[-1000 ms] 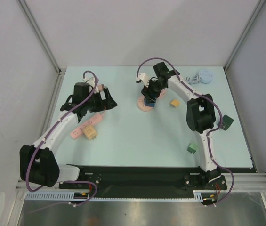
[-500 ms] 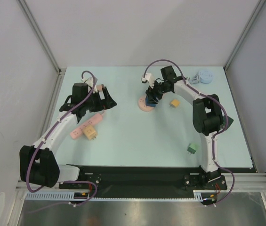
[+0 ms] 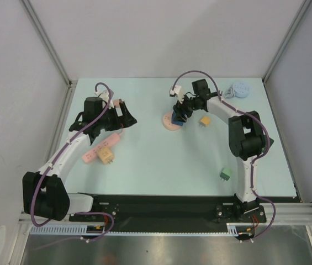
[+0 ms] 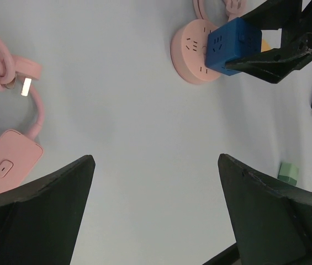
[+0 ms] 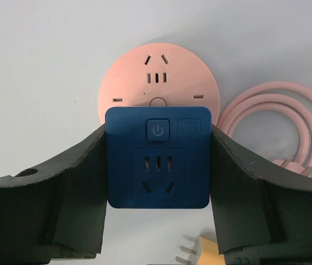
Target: Insert the plug
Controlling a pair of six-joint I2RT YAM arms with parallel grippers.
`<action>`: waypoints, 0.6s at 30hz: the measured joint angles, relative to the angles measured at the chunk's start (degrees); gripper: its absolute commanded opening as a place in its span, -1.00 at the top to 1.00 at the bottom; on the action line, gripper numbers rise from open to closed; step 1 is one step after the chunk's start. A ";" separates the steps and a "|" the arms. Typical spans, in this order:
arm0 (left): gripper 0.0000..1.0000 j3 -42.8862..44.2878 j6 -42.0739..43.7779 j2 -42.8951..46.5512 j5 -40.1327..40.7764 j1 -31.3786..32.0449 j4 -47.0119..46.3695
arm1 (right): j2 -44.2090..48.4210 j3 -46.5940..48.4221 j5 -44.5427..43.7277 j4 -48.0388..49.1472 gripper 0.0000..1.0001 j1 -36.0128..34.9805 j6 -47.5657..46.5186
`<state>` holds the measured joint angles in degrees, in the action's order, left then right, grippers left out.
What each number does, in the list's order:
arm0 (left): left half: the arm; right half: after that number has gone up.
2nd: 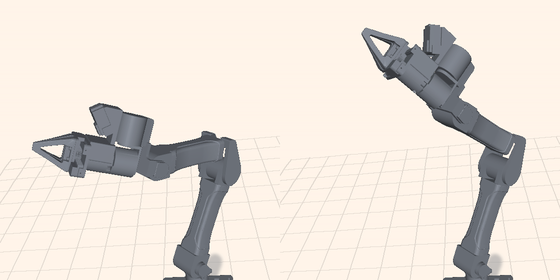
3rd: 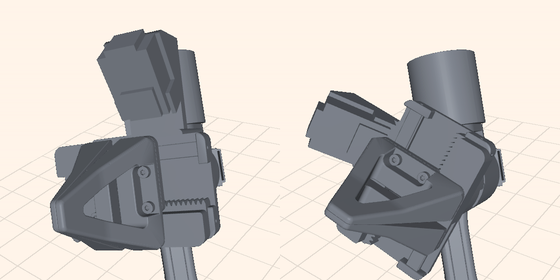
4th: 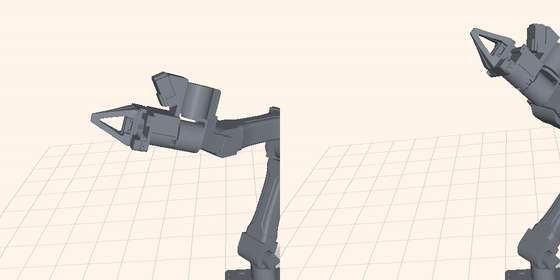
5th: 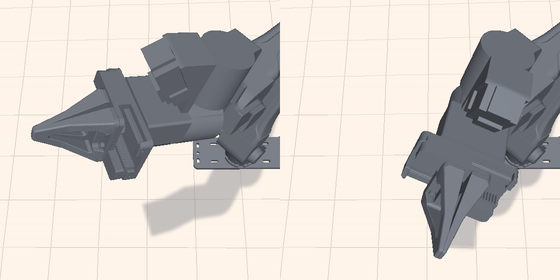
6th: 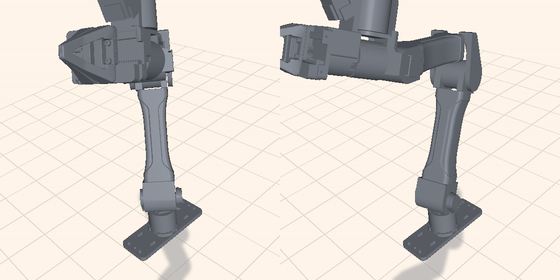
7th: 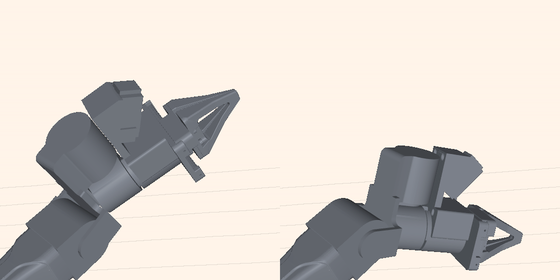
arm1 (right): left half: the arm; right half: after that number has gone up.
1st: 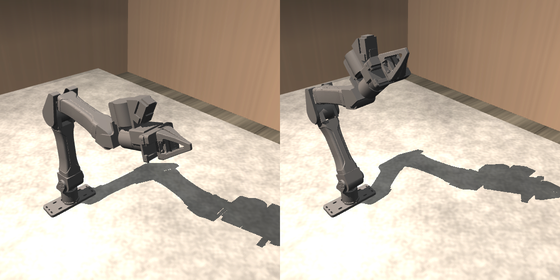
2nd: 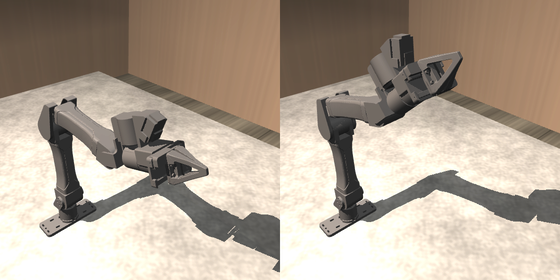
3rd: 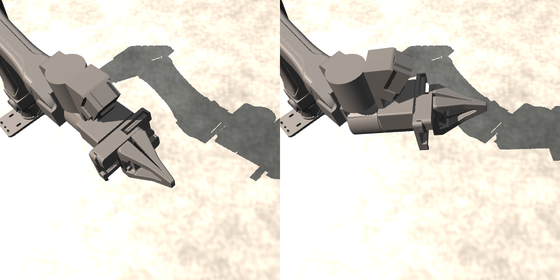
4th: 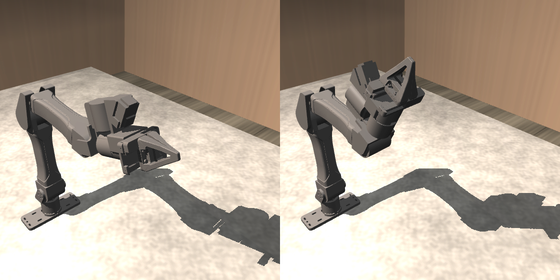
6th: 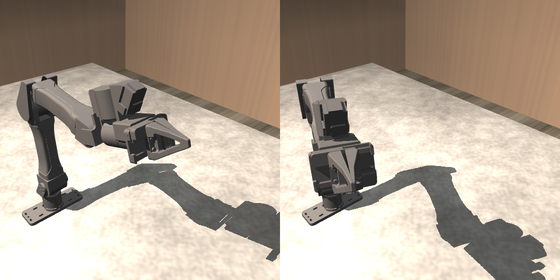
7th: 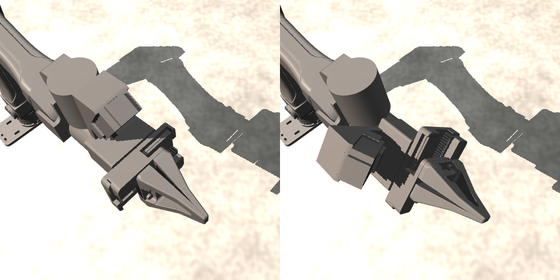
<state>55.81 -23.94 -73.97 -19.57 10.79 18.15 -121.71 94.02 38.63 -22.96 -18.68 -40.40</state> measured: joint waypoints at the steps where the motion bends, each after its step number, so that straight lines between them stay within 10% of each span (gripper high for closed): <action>1: -1.00 0.00 0.00 0.00 -0.13 0.00 -0.02 | 0.00 0.37 -0.61 -0.61 0.24 -0.13 0.09; 18: -1.00 -0.33 0.02 0.07 -0.39 -0.07 -0.07 | -0.76 6.84 -7.65 -9.53 -0.62 -1.16 0.98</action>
<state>55.48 -23.92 -73.91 -19.97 10.72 18.09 -122.48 100.86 30.98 -32.49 -19.84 -39.42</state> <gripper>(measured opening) 0.996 0.723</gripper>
